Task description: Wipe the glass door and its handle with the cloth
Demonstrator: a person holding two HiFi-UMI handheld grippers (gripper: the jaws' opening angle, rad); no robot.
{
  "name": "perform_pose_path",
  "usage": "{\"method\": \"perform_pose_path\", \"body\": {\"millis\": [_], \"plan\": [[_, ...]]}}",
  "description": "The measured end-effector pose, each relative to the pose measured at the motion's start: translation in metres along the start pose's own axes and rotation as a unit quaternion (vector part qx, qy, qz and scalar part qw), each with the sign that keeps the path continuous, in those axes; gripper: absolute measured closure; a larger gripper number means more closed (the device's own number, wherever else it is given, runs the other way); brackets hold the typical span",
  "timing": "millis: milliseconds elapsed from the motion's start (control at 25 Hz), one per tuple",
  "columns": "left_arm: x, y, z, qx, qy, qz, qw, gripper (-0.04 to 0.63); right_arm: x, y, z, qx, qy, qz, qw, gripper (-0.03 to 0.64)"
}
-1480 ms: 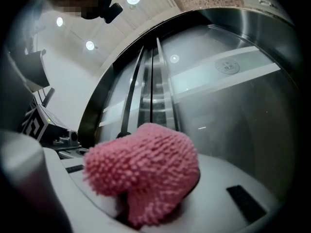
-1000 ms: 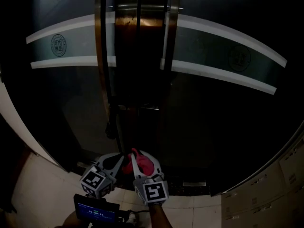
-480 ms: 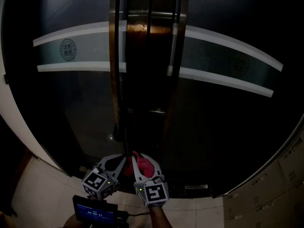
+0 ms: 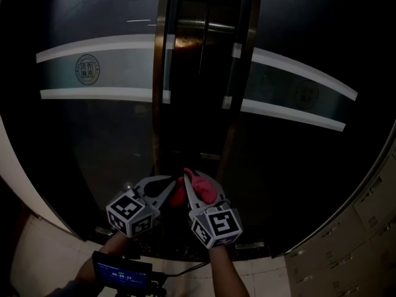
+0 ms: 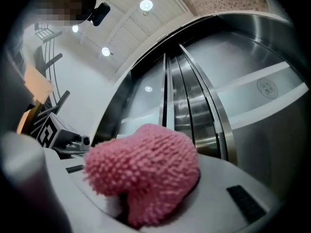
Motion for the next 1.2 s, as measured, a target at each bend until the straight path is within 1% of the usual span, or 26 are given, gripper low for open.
{"method": "perform_pose_path", "body": {"millis": [40, 120, 200, 440, 600, 720, 840, 920, 1000, 1120, 1200], "plan": [[0.012, -0.004, -0.003, -0.009, -0.007, 0.005, 0.9999, 0.592, 0.011, -0.007, 0.004, -0.001, 0.001, 0.004, 1.0, 0.558], [0.031, -0.012, -0.007, -0.027, -0.006, 0.016, 0.9995, 0.592, 0.034, -0.02, 0.015, -0.003, 0.007, 0.012, 1.0, 0.558], [0.044, -0.02, -0.011, -0.04, -0.005, 0.022, 0.9989, 0.592, 0.059, -0.033, 0.028, -0.006, 0.029, 0.019, 0.999, 0.558], [0.068, -0.043, -0.017, -0.056, -0.016, 0.022, 0.998, 0.592, 0.143, -0.076, 0.086, -0.017, 0.098, 0.042, 0.994, 0.558], [0.071, -0.052, -0.027, -0.038, -0.014, 0.037, 0.9985, 0.592, 0.197, -0.112, 0.122, -0.016, 0.133, 0.049, 0.99, 0.558], [0.064, -0.058, -0.035, -0.014, -0.01, 0.034, 0.9993, 0.592, 0.238, -0.133, 0.143, -0.023, 0.167, 0.06, 0.984, 0.558], [0.059, -0.07, -0.039, 0.007, -0.008, 0.03, 0.9995, 0.592, 0.264, -0.145, 0.161, -0.022, 0.175, 0.07, 0.982, 0.557], [0.058, -0.08, -0.036, 0.012, -0.011, 0.027, 0.9995, 0.592, 0.264, -0.148, 0.169, -0.021, 0.188, 0.064, 0.98, 0.557], [0.058, -0.087, -0.033, 0.017, -0.016, 0.03, 0.9993, 0.592, 0.247, -0.146, 0.173, -0.014, 0.192, 0.057, 0.98, 0.557], [0.057, -0.096, -0.028, 0.024, -0.018, 0.036, 0.9989, 0.592, 0.205, -0.13, 0.177, -0.006, 0.19, 0.052, 0.98, 0.557], [0.055, -0.1, -0.025, 0.028, -0.019, 0.033, 0.9989, 0.592, 0.17, -0.118, 0.176, -0.002, 0.172, 0.047, 0.984, 0.557]]}}
Point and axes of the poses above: the fingertips, and each gripper's own axes: y backward along the fingers, z to its right, x out of its top, the point moved 2 cm from there along y, backward along the fingers, and after that the axes turned 4 degrees about -x, right-handed, at the moved point
